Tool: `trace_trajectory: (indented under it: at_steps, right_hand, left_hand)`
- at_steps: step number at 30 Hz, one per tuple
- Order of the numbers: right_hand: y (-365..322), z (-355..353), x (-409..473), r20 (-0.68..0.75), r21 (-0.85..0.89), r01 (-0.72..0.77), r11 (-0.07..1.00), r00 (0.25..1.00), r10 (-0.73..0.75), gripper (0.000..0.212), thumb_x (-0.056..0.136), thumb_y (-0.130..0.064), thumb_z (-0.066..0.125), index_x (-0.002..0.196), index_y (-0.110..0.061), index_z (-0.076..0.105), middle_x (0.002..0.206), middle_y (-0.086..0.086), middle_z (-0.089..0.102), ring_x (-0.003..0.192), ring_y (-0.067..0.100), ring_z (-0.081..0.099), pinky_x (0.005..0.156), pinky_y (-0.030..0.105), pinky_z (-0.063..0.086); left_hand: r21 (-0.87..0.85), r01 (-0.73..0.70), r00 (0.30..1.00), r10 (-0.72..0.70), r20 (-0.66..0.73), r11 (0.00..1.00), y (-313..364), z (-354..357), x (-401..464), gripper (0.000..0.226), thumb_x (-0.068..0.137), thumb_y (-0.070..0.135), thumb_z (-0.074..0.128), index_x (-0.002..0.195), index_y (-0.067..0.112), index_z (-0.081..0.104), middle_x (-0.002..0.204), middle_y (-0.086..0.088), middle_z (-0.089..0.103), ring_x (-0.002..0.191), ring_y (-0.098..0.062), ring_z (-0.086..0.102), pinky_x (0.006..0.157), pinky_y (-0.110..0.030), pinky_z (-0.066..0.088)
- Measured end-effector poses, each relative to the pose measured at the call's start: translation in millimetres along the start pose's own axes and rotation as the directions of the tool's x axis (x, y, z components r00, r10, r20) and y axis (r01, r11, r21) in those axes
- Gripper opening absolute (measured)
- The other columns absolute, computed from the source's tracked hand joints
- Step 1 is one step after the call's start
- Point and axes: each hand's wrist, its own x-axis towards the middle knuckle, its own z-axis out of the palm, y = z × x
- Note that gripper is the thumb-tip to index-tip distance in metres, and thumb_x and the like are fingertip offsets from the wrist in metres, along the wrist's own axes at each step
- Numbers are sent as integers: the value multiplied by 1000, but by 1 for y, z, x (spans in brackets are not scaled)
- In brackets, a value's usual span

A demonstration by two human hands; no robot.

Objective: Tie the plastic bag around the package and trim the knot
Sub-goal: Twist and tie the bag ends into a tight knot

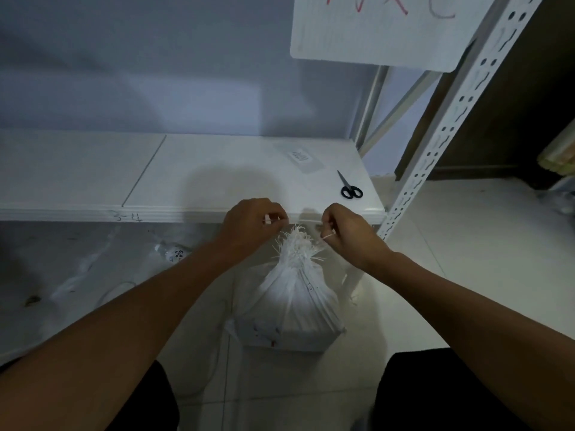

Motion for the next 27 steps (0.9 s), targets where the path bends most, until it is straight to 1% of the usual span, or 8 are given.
trace_trajectory:
  at_steps: [4,8,10,14,17,21,24,27]
  right_hand:
    - [27,14,9,2,25,-115,993,993,115,3,97,-14,47,98,-13,48,73,-5,58,61,3,52,51,19,35]
    - [50,47,20,-30,136,-322,937,944,329,5,97,-14,46,98,-12,51,83,6,67,73,24,64,63,40,53]
    - [57,66,19,-12,180,-357,917,931,365,6,95,-11,46,95,-14,52,81,6,66,75,25,66,66,41,54]
    - [66,91,11,-21,241,-312,919,945,326,8,96,-10,48,91,-14,53,72,4,62,58,16,53,55,29,42]
    - [68,96,9,-50,304,-291,907,946,320,6,97,-11,51,94,-12,56,79,5,66,71,23,62,63,33,49]
    - [57,91,16,-68,376,-264,888,948,311,9,96,-6,52,95,-13,57,84,6,68,80,23,65,68,31,53]
    - [44,82,20,-56,382,-196,903,971,234,9,97,-8,51,95,-14,56,83,7,67,77,25,65,68,34,54]
    - [31,72,20,-41,336,-113,935,990,135,7,97,-9,51,96,-15,55,82,3,64,73,24,62,67,36,52]
  left_hand:
    - [-121,130,991,-134,-26,984,-28,23,3,3,81,23,73,81,21,76,73,7,72,60,-5,57,62,-26,48]
    - [-258,334,926,-367,-90,906,-54,53,6,6,79,21,74,79,16,76,72,0,74,62,-5,61,64,-23,50]
    - [-294,398,892,-442,-98,869,-62,65,5,6,79,17,74,79,11,76,71,-4,72,64,-9,61,65,-24,49]
    - [-283,452,871,-487,-64,846,-72,78,2,8,82,15,72,83,8,75,69,0,66,62,-8,56,57,-10,42]
    - [-307,488,845,-530,-66,817,-74,83,1,12,84,21,71,88,10,73,75,0,68,69,-10,59,57,-5,41]
    - [-342,471,858,-513,-38,813,-66,84,6,25,82,24,75,101,8,69,88,-6,67,76,-14,58,60,-6,42]
    - [-335,412,887,-458,-66,847,-55,81,10,42,76,29,79,115,20,64,107,-2,57,77,-12,55,63,-5,43]
    - [-408,385,896,-442,-51,828,-42,71,12,31,75,27,81,103,28,67,112,-2,60,79,-18,63,67,-20,52]
